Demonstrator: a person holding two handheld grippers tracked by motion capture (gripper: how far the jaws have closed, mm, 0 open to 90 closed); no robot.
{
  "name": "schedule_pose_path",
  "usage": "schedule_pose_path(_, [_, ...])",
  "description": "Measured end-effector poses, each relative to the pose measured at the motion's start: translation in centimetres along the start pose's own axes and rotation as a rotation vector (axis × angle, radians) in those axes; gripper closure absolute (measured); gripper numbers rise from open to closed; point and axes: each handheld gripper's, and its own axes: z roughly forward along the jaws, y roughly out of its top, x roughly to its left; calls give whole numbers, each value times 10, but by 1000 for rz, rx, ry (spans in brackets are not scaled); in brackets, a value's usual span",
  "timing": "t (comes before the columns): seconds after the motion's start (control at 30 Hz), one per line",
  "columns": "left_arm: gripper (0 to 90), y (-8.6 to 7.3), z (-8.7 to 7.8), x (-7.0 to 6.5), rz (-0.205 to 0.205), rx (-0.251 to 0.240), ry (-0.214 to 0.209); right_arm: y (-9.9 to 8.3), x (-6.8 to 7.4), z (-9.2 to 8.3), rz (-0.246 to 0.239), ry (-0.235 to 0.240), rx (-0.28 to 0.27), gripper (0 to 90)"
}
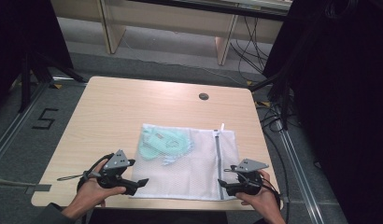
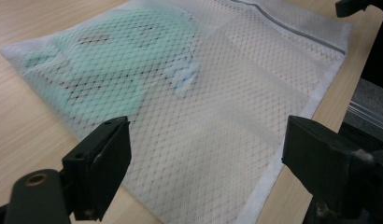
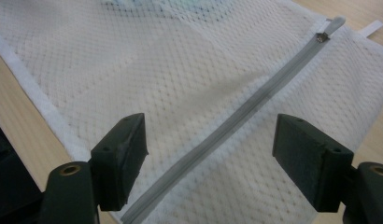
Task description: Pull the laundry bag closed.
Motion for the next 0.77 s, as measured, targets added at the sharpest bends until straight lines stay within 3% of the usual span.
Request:
schedule_pose_path(0.07, [151, -2, -2, 0, -7, 10, -13, -4, -1, -3, -12, -5, 0, 270])
schedule_pose_path(0.1, [151, -3, -4, 0, 9, 13, -3, -5, 0, -4, -6, -11, -1, 270])
schedule_pose_path(0.13, [152, -4, -3, -2, -34, -8, -6, -7, 1, -6, 1, -12, 0, 270])
schedule_pose_path(0.2, [151, -4, -5, -1, -24, -3, -5, -9, 4, -8, 28, -16, -5, 270])
schedule_pose_path(0.37, [152, -3, -3, -2, -21, 6, -8, -11, 3, -10, -8, -22, 0, 270])
schedule_pose_path(0.43, [152, -3, -4, 1, 16, 18, 2, -11, 3, -9, -9, -24, -1, 267])
schedule_pose_path(0.47, [152, -3, -4, -1, -13, 17, 4, -11, 3, -9, -9, -25, -1, 267])
schedule_pose_path(0.5, [152, -3, -5, 1, 1, 25, -5, -10, 4, -9, 6, -22, 4, 266])
schedule_pose_path(0.57, [152, -3, -2, 1, -10, 0, 2, -11, 3, -9, -13, -27, -1, 265])
schedule_pose_path(0.63, [151, -4, -3, 3, 3, 18, 7, -11, 4, -9, 12, -28, -2, 264])
schedule_pose_path(0.7, [151, -4, -4, 5, -15, 22, 14, -11, 1, -9, -6, -33, 1, 264])
schedule_pose_path(0.77, [152, -4, -3, 8, -26, 0, 19, -11, 1, -10, 11, -35, 2, 263])
